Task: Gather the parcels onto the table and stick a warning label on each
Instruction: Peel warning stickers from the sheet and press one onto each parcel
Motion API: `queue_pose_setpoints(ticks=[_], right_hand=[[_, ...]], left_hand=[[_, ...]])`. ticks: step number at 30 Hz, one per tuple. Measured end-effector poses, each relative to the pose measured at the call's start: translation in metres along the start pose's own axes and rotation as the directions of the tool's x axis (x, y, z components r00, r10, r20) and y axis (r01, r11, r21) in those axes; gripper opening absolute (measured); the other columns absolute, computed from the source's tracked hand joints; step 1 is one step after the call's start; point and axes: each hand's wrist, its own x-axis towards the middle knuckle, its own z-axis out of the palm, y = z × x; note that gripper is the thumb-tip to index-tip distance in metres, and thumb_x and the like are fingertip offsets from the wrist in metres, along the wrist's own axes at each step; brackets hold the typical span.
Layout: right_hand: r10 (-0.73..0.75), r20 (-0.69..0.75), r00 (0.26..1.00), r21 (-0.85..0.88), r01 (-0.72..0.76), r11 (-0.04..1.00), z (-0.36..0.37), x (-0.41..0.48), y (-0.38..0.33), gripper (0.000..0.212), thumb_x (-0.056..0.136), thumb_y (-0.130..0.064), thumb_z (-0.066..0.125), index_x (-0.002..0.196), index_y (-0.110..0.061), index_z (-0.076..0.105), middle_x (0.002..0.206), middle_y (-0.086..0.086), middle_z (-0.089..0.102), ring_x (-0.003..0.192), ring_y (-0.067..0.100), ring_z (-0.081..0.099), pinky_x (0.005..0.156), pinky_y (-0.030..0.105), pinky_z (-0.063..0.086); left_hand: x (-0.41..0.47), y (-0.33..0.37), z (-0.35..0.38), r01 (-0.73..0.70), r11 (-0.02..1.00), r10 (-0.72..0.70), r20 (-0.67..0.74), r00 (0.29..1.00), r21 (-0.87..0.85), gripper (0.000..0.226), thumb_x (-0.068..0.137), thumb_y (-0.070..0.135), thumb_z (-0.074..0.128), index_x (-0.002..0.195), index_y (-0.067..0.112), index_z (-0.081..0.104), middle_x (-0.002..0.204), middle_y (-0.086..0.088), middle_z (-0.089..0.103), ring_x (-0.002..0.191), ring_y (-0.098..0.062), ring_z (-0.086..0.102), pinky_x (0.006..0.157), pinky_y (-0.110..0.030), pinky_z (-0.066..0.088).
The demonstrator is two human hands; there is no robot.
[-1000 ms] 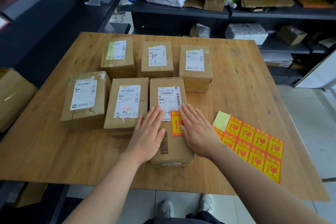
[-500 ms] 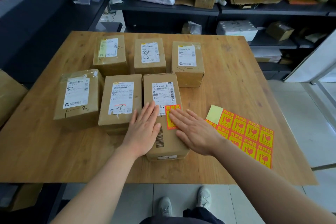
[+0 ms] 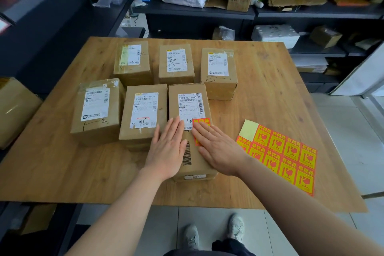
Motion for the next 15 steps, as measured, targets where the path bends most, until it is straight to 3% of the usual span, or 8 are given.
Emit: queue_pose_setpoints(ticks=[2, 5, 9, 11, 12, 15], right_hand=[[-0.026, 0.005, 1.000, -0.013, 0.026, 1.000, 0.001, -0.012, 0.006, 0.055, 0.101, -0.041, 0.014, 0.151, -0.023, -0.001, 0.157, -0.007, -0.008, 0.144, 0.007, -0.012, 0.116, 0.028, -0.010], [0.072, -0.032, 0.997, 0.007, -0.072, 0.997, 0.003, -0.024, 0.015, 0.057, 0.100, -0.046, 0.009, 0.151, -0.024, -0.004, 0.157, -0.008, -0.008, 0.143, 0.006, -0.013, 0.116, 0.027, -0.010], [0.217, -0.064, 0.974, 0.223, -0.198, 0.954, 0.010, -0.022, 0.003, 0.060, 0.100, -0.046, 0.020, 0.151, -0.022, 0.001, 0.158, -0.008, -0.005, 0.145, 0.008, 0.000, 0.118, 0.028, 0.003], [0.325, -0.122, 0.938, 0.393, -0.255, 0.883, 0.011, -0.021, -0.006, 0.061, 0.098, -0.047, 0.032, 0.151, -0.027, 0.010, 0.157, -0.009, 0.014, 0.138, 0.007, 0.024, 0.110, 0.025, 0.026], [0.379, -0.148, 0.914, 0.456, -0.277, 0.846, 0.012, -0.021, -0.008, 0.058, 0.096, -0.049, 0.037, 0.148, -0.030, 0.018, 0.151, -0.008, 0.031, 0.128, 0.008, 0.039, 0.099, 0.024, 0.037], [0.474, -0.108, 0.874, 0.497, -0.366, 0.787, 0.012, -0.023, -0.013, 0.051, 0.093, -0.053, 0.041, 0.139, -0.032, 0.034, 0.121, -0.004, 0.061, 0.099, 0.013, 0.060, 0.074, 0.025, 0.050]], left_hand=[[-0.001, 0.000, -0.001, -0.003, 1.000, 0.003, -0.017, 1.000, 0.001, 0.058, 0.099, 0.043, 0.006, 0.150, 0.021, -0.009, 0.158, 0.006, -0.015, 0.143, -0.008, -0.019, 0.118, -0.039, -0.011], [-0.007, -0.003, -0.002, -0.002, 1.000, 0.001, -0.061, 0.998, -0.020, 0.057, 0.100, 0.041, 0.013, 0.152, 0.020, 0.002, 0.160, 0.004, -0.003, 0.146, -0.011, -0.007, 0.117, -0.032, -0.009], [-0.023, 0.001, -0.002, 0.149, 0.954, -0.180, -0.102, 0.978, -0.260, 0.058, 0.098, 0.039, 0.039, 0.148, 0.016, 0.025, 0.153, -0.001, 0.028, 0.139, -0.017, 0.025, 0.112, -0.031, 0.023], [-0.028, 0.004, -0.002, 0.217, 0.904, -0.262, -0.075, 0.962, -0.369, 0.055, 0.096, 0.039, 0.046, 0.143, 0.015, 0.034, 0.140, -0.002, 0.044, 0.128, -0.018, 0.040, 0.104, -0.033, 0.039], [-0.029, 0.003, -0.002, 0.229, 0.887, -0.274, -0.060, 0.960, -0.400, 0.052, 0.095, 0.040, 0.048, 0.140, 0.015, 0.037, 0.133, -0.002, 0.050, 0.122, -0.017, 0.047, 0.098, -0.032, 0.044], [-0.029, 0.000, -0.006, 0.193, 0.866, -0.235, -0.034, 0.971, -0.460, 0.045, 0.093, 0.040, 0.051, 0.132, 0.018, 0.044, 0.124, 0.001, 0.058, 0.111, -0.014, 0.056, 0.087, -0.023, 0.046]])
